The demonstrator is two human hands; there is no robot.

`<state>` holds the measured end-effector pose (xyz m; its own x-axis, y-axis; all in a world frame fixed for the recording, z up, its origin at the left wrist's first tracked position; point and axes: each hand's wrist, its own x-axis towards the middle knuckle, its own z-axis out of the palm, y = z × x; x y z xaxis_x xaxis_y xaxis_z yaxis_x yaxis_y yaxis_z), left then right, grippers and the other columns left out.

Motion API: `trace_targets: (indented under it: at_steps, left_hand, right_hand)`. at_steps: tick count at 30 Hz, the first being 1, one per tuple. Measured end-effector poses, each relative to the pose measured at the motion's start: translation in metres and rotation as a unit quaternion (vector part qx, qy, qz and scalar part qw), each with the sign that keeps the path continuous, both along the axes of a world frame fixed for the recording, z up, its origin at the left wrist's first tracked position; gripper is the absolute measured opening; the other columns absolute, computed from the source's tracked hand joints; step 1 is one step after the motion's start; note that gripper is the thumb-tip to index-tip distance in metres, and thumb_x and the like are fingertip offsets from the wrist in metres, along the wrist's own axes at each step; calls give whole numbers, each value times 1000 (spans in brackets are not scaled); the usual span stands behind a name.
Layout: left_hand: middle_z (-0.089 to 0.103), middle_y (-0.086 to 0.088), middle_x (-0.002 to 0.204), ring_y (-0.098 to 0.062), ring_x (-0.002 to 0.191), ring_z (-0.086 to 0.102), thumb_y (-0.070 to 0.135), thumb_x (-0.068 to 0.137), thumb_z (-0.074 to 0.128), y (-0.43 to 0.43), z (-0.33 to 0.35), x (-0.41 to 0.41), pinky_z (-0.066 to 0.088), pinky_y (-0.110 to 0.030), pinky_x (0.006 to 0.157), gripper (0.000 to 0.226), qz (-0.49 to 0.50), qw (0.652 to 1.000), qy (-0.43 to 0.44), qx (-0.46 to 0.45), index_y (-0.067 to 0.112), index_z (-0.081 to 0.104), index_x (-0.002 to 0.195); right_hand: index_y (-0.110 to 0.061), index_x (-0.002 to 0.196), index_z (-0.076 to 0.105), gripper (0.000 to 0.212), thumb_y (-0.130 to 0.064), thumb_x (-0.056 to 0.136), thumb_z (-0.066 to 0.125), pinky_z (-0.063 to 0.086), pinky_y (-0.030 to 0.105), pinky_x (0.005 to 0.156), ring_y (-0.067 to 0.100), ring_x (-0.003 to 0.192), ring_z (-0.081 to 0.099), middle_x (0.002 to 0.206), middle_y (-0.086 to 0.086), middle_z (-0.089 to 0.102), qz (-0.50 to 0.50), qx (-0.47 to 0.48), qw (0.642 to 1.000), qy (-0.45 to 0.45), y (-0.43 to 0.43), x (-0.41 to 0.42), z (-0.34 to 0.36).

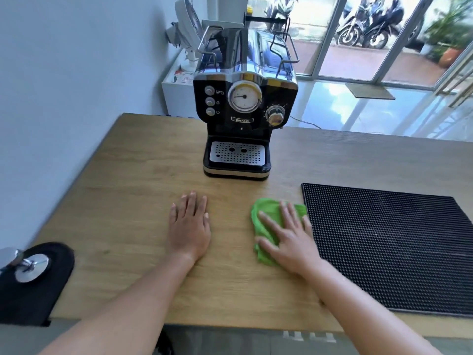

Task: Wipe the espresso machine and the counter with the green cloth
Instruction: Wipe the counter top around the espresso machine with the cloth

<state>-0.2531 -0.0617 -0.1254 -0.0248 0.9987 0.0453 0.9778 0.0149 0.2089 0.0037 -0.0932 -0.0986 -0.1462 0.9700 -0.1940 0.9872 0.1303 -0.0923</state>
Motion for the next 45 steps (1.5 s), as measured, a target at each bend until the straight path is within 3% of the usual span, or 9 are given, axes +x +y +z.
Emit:
trace_targets:
  at_steps: [5,13,16,20,25,30,34,38,45]
  left_hand:
    - [10,1,162,-18,150,1,35,99,21,2,1,2,2,-43,121,54,13,1000,7,-6,27,19,153]
    - [6,2,162,-15,149,-1,33,101,21,0,10,-7,0,-39,122,55,-15,999,-15,-36,17,14,154]
    - [3,2,162,-13,149,-3,36,102,16,-6,18,-30,-1,-37,122,55,-39,998,-18,-56,16,11,154]
    - [7,0,162,-19,150,0,38,102,16,-28,18,-76,0,-44,121,56,82,995,29,-54,18,13,154]
    - [4,1,162,-18,149,-2,38,101,16,-39,11,-95,-1,-44,121,56,110,993,5,-52,21,11,154]
    - [7,2,162,-18,150,0,36,101,18,-41,9,-97,0,-43,121,55,114,993,9,-28,22,13,154]
    - [5,1,162,-19,149,0,36,100,14,-39,5,-96,2,-45,121,56,112,993,14,-24,21,12,154]
    - [5,-1,162,-20,149,0,35,100,13,-38,5,-94,2,-46,121,56,113,993,16,-30,20,12,154]
    - [7,0,162,-19,149,1,35,100,18,-39,3,-97,0,-44,121,55,117,992,19,-38,20,14,153]
  right_hand:
    - [-41,153,-6,75,-75,88,7,-13,54,117,25,148,-23,162,6,-20,-67,0,998,-5,70,-55,-9]
    - [-44,153,0,65,-62,94,18,-10,44,120,14,149,-17,163,-6,-10,198,15,980,30,-21,-42,-3]
    - [-44,153,-3,67,-65,90,10,-9,45,121,14,148,-21,164,-3,-13,60,17,998,-2,7,-10,-2]
    - [-35,155,-3,69,-63,94,12,-10,50,119,19,149,-18,164,1,-15,-81,-4,997,2,58,-53,-2]
    - [-37,155,0,67,-62,94,14,-12,48,120,17,149,-18,165,0,-11,128,0,991,29,11,-137,-1]
    - [-45,154,7,64,-60,95,28,-3,44,118,17,151,-6,165,-4,1,320,38,946,26,-56,-74,-6]
    - [-51,150,-2,67,-72,87,4,-8,41,121,9,147,-22,164,-7,-12,111,20,994,-13,1,-27,-3]
    - [-40,154,-3,70,-67,91,8,-7,49,120,19,150,-15,164,0,-12,-42,11,999,6,59,-89,-8]
    - [-40,154,1,62,-56,96,16,-6,49,120,18,150,-13,164,-1,-8,227,15,973,29,-41,-164,-6]
